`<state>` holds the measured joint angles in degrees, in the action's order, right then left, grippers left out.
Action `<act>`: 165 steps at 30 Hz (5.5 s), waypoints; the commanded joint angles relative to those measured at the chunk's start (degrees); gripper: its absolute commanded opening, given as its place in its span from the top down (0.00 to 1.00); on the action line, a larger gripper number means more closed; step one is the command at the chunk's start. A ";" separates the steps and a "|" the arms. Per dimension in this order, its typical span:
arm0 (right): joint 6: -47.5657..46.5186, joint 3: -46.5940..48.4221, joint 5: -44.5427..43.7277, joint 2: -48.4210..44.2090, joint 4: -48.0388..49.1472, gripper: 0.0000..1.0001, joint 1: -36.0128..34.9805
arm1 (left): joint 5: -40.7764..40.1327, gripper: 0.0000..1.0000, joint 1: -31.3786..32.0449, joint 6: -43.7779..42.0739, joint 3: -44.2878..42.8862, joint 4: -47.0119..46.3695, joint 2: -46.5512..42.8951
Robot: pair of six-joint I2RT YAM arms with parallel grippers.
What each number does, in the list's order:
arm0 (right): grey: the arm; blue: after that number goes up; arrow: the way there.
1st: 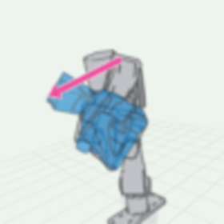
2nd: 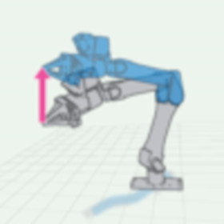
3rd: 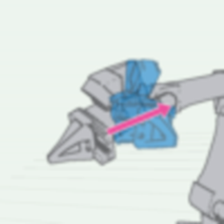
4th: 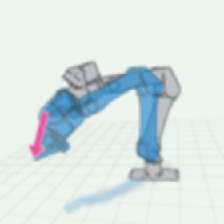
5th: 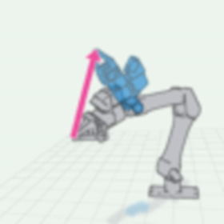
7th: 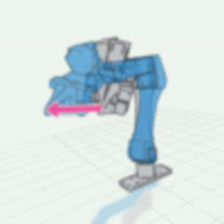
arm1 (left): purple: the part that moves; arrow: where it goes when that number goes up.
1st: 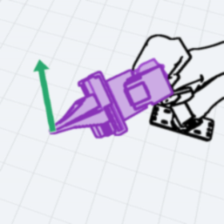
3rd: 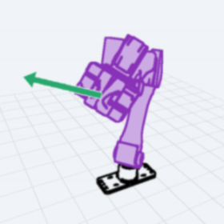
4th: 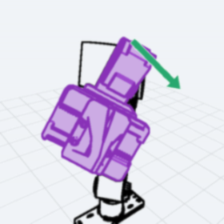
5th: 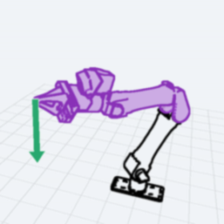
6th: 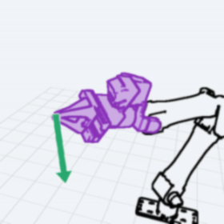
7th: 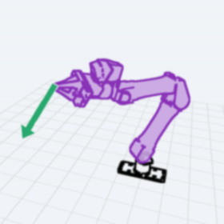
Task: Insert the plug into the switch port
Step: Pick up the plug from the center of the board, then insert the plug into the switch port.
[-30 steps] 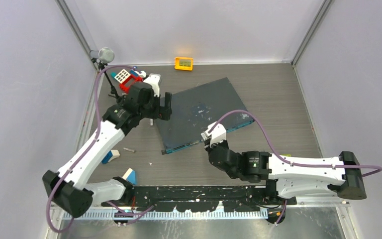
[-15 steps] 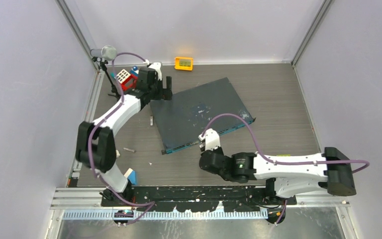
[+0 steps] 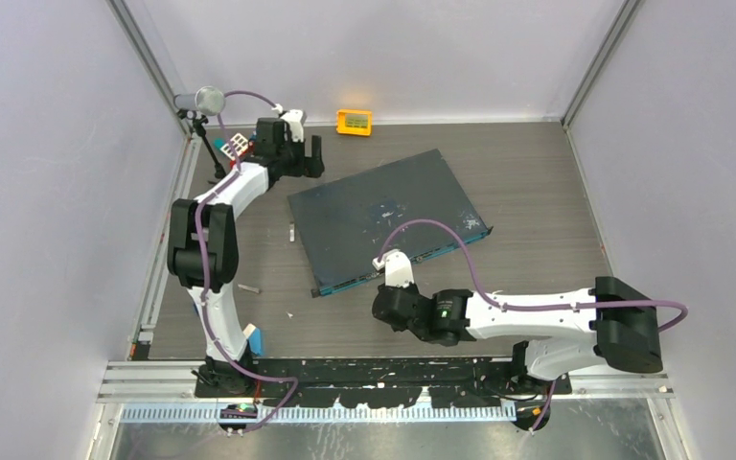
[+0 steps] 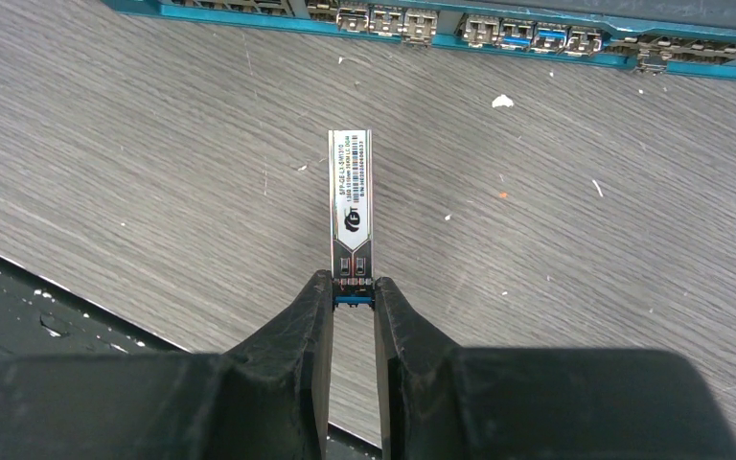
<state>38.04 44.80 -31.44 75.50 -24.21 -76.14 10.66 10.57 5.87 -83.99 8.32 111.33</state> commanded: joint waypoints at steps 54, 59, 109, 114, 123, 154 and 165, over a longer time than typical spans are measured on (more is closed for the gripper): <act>7.23 9.97 3.20 19.78 11.27 0.99 5.96 | -0.91 0.21 -1.15 9.69 0.95 -3.14 8.97; 6.33 10.75 3.95 20.90 11.50 1.00 6.29 | -0.37 0.21 -1.12 9.47 0.41 -2.52 9.22; 6.30 8.09 4.31 17.80 11.27 1.00 10.88 | 2.31 0.25 -1.11 8.63 -2.24 -0.05 10.96; 7.39 8.59 2.05 17.84 9.03 1.00 10.86 | 2.35 0.25 -1.14 8.63 -2.32 0.10 10.99; 8.53 8.73 0.30 17.82 7.08 1.00 10.86 | 2.46 0.25 -1.13 8.63 -2.50 0.21 11.10; 12.90 10.93 -7.80 19.78 10.73 1.00 8.29 | 2.59 0.25 -1.16 8.63 -3.11 0.86 11.28; 14.05 8.03 -10.92 16.75 10.53 1.00 5.96 | 2.62 0.25 -1.11 8.54 -3.38 1.14 11.46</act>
<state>49.91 53.36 -34.28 95.74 -15.20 -70.63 11.53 9.26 15.73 -86.04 7.16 121.91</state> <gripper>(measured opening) 0.235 0.746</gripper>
